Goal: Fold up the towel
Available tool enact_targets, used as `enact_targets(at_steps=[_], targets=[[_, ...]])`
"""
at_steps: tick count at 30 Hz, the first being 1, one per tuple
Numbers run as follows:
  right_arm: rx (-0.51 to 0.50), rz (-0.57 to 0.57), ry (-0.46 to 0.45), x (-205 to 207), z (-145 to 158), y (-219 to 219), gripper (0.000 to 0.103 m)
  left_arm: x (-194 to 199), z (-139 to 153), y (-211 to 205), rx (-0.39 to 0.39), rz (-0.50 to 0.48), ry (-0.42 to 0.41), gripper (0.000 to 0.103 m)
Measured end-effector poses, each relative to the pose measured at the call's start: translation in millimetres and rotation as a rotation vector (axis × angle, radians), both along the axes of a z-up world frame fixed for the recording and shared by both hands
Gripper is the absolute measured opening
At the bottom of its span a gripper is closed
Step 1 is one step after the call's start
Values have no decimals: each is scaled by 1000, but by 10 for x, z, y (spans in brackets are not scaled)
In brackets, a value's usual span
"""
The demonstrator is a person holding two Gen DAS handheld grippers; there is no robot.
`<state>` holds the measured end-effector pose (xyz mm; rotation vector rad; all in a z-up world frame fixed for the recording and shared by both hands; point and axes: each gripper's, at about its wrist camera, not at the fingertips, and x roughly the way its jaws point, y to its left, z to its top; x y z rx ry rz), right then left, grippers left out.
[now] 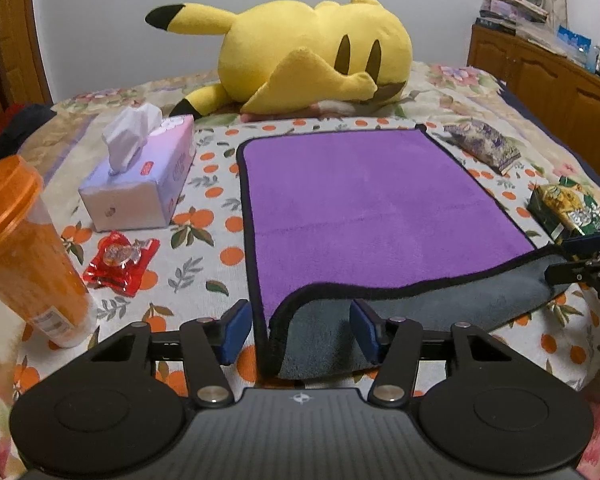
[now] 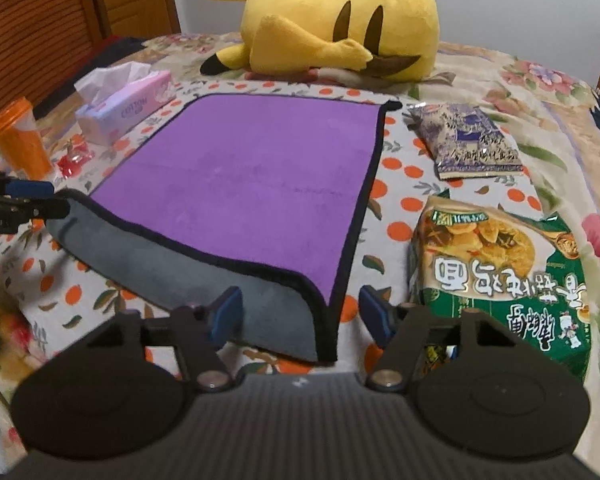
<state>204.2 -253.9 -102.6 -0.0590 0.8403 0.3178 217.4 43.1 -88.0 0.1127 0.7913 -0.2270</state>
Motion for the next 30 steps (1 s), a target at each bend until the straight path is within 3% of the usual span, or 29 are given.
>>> enact_targets(at_steps=[6,11,16,19,30], targets=[[11,16,31,11,-45,-12,51,21,-114,22,3,-5,66,46],[11,38,37,-3,-39,6,29,13,-149,14,0,-15,85,38],[9,24,37,-1,-33,-19,19,9,-145,11,-7,-23,86,21],[11,29,35,-8,-32,-17,6,-10,-121,-1,-8,-31,73,14],[52,28,-20,-35,53,-61,4,-81,39,-25,-25,-41,-4,8]])
